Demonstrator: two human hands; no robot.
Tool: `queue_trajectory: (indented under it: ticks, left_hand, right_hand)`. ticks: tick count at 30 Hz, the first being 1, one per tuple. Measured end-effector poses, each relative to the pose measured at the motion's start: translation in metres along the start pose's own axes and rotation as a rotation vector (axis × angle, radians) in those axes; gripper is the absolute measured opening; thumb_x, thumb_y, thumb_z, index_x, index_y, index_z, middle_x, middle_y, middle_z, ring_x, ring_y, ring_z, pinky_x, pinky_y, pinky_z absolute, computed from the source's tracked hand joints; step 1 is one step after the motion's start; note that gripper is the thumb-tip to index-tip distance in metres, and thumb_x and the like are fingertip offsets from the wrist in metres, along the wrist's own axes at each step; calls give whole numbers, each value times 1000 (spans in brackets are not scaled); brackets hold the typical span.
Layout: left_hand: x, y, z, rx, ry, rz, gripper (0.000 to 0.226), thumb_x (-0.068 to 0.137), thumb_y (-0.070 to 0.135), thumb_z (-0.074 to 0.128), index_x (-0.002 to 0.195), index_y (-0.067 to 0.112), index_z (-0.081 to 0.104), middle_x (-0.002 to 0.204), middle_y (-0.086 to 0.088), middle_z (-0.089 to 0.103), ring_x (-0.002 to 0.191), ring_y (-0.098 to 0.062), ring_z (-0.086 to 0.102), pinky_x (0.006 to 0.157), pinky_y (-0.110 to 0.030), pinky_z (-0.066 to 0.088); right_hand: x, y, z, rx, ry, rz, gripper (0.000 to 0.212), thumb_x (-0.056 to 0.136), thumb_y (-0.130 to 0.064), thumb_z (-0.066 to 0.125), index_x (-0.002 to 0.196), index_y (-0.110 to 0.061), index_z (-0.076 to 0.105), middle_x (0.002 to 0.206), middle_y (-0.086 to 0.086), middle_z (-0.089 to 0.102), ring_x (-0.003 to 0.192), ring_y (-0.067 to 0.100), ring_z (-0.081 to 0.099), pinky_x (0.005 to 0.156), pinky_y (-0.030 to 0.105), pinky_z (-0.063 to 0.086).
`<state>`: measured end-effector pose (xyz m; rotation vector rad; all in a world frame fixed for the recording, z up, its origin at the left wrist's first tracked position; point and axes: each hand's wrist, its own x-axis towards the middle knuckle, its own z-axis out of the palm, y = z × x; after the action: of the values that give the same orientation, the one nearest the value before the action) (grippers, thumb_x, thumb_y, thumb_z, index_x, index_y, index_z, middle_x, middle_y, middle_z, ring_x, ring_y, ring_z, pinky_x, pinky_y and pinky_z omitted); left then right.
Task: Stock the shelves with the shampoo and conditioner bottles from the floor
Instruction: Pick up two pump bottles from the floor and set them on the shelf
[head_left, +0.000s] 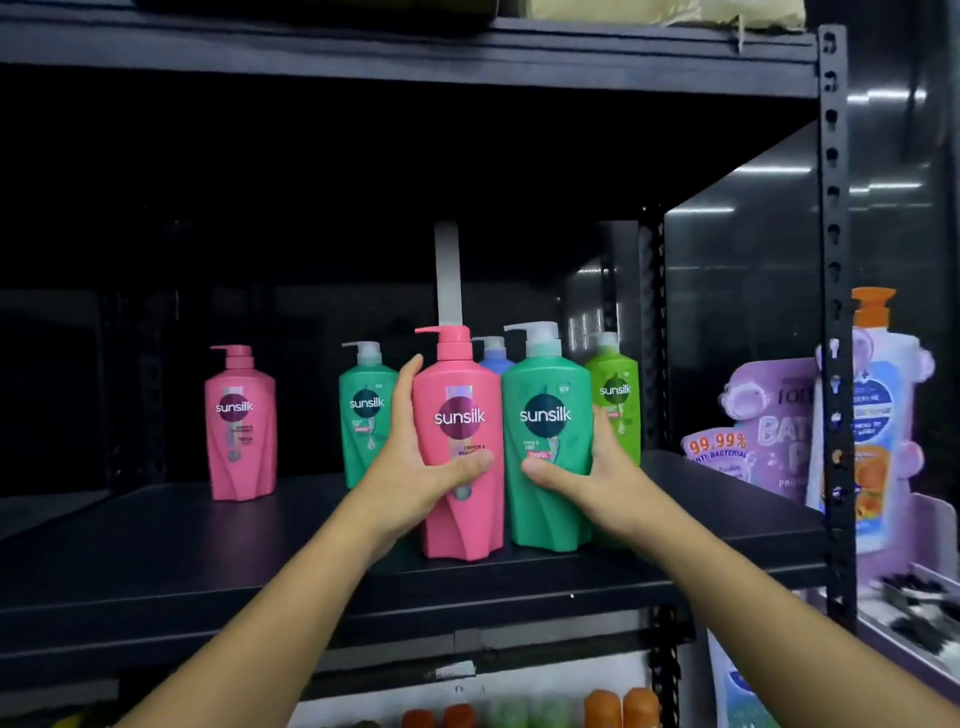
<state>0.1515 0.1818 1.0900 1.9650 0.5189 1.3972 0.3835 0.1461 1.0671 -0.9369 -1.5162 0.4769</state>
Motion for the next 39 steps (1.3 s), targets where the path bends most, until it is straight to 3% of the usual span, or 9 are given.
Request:
queue_trajectory:
  ticks: [3, 8, 13, 17, 20, 26, 28, 32, 39]
  left_hand:
    - [15, -7, 2, 29, -57, -48, 120, 79, 13, 87, 149, 63, 3, 138, 8, 59, 112, -14, 70, 105, -46, 51]
    - [49, -23, 22, 137, -126, -95, 117, 84, 14, 82, 152, 46, -8, 127, 11, 61, 98, -1, 71, 88, -22, 54]
    - [91, -45, 38, 249, -155, -148, 119, 85, 19, 82, 150, 44, -15, 123, -2, 64, 92, -10, 72, 93, -31, 55]
    - [98, -59, 47, 238, -73, -101, 105, 87, 18, 80, 143, 56, -1, 122, 11, 60, 94, 1, 70, 80, -15, 52]
    - [97, -70, 47, 227, -39, -46, 97, 88, 16, 79, 117, 76, 9, 118, 19, 61, 96, 7, 69, 77, -10, 52]
    - [94, -83, 37, 311, -146, 11, 112, 83, 7, 81, 147, 52, 1, 128, 16, 59, 107, 4, 66, 88, -9, 49]
    - [95, -86, 35, 322, -160, 8, 116, 81, 7, 82, 150, 49, -1, 128, 16, 60, 107, 4, 66, 86, -7, 49]
    - [97, -88, 39, 348, -110, 14, 116, 78, 11, 85, 150, 49, 2, 126, 18, 60, 106, 4, 66, 91, -15, 50]
    - [96, -90, 36, 385, -78, 16, 114, 77, 16, 87, 152, 48, 7, 120, 27, 58, 99, 20, 59, 77, 3, 42]
  right_hand:
    - [8, 4, -10, -3, -11, 60, 92, 66, -45, 92, 138, -28, 38, 125, -2, 69, 113, 16, 69, 98, 46, 56]
    - [22, 16, -35, 25, -7, 140, 71, 82, -17, 84, 137, -22, 41, 121, 0, 71, 108, 15, 71, 96, 39, 57]
    - [46, 38, -62, 5, 67, 218, 68, 81, -17, 85, 134, -21, 43, 119, 4, 72, 106, 19, 72, 98, 44, 56]
    - [59, 45, -81, -19, 79, 255, 60, 86, -14, 80, 132, -19, 43, 117, 1, 71, 99, 13, 73, 78, 23, 58]
    - [66, 62, -89, -43, 114, 306, 64, 80, -24, 86, 130, -22, 45, 121, 2, 70, 105, 17, 72, 90, 38, 59]
    - [81, 125, -113, -337, 203, 313, 81, 56, -56, 83, 123, -53, 39, 130, -3, 54, 122, 21, 57, 106, 49, 48]
    - [69, 104, -105, -381, 204, 282, 83, 62, -47, 84, 127, -53, 33, 130, -5, 57, 121, 20, 59, 106, 49, 48]
    - [56, 78, -93, -387, 180, 229, 82, 88, -6, 74, 149, -23, 22, 131, -2, 58, 120, 18, 60, 107, 41, 47]
    - [60, 86, -98, -502, 253, 215, 71, 89, -8, 70, 142, -32, 30, 125, -5, 63, 115, 19, 62, 107, 44, 46]
